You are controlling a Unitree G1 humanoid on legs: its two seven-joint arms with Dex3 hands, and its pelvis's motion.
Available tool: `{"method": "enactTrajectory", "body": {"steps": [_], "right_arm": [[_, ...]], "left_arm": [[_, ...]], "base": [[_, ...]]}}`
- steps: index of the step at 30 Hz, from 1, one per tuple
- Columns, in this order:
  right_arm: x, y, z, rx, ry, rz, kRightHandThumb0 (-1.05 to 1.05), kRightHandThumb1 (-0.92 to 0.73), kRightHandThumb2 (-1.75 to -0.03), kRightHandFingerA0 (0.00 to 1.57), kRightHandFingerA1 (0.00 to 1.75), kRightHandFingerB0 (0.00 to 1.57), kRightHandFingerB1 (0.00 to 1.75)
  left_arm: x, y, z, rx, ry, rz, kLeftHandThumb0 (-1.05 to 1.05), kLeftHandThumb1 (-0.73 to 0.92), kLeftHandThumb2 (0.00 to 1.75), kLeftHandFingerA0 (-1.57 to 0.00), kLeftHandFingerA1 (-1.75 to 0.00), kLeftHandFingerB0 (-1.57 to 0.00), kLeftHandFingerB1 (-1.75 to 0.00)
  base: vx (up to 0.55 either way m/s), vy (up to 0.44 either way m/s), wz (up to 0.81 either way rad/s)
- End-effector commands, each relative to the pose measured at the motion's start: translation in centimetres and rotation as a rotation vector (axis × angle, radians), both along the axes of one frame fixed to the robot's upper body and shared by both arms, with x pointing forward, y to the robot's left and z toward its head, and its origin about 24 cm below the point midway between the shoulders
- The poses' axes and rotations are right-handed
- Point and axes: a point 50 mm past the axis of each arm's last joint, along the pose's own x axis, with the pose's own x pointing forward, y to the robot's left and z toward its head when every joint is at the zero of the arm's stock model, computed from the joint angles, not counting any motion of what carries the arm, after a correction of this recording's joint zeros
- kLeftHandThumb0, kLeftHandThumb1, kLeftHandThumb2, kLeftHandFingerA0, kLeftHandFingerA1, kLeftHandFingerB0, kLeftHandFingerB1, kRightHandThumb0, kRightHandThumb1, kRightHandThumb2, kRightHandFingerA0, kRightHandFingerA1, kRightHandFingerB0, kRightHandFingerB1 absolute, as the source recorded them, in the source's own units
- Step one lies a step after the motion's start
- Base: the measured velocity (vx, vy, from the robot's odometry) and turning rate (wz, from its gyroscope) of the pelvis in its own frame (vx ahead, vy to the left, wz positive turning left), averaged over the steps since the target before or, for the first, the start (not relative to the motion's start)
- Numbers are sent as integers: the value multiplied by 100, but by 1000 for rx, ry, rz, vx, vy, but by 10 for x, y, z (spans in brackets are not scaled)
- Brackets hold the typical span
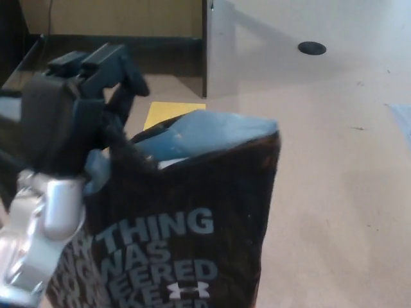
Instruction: A person is holding a plastic bag and the robot extends its left hand to grab the bag by hooking its thumb into the holes at the top and brings its hand down by its side. Then it extends its arm again to hand the plastic bag back to the person.
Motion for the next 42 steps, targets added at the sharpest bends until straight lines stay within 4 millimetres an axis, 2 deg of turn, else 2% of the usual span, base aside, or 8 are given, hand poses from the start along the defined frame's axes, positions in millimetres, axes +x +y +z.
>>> {"method": "enactTrajectory", "body": {"steps": [1,20,26,28,32,35,38,42], "right_arm": [[2,-5,2,-13,1,-18,-33,-65,-61,68,46,62,42],[9,-2,4,-2,-27,-25,-32,-67,-61,69,47,61,41],[8,-1,3,2,-26,-31,-34,-66,-61,69,46,62,42],[7,0,2,2,-22,-21,-32,-66,-60,69,46,61,41],[9,0,2,3,-20,-32,-30,-67,-60,70,46,63,42],[7,1,2,12,-19,-38,-33,-65,-60,68,46,61,41],[3,3,-1,13,-8,-34,-33,-67,-61,68,45,61,41],[2,4,-2,10,-3,-22,-33,-66,-61,69,46,62,41]], "left_arm": [[-29,40,-16,-18,-35,60,0,58,103,-93,-174,-81,-145],[-108,105,-155,-70,361,242,12,59,96,-86,-168,-82,-135],[-135,107,-199,-38,497,319,13,49,101,-121,-134,-98,-114],[-147,113,-214,7,562,376,9,63,75,-85,-168,-79,-138],[-154,127,-223,33,622,450,8,55,91,-119,-136,-91,-117],[-156,137,-227,56,656,524,6,67,61,-88,-167,-76,-136],[-163,153,-232,98,734,628,1,60,60,-91,-153,-94,-71],[-165,164,-234,119,774,714,2,60,59,-86,-156,-80,-113]], "base": [[0,0,0],[0,0,0],[0,0,0],[0,0,0],[0,0,0],[0,0,0],[0,0,0],[0,0,0]]}}
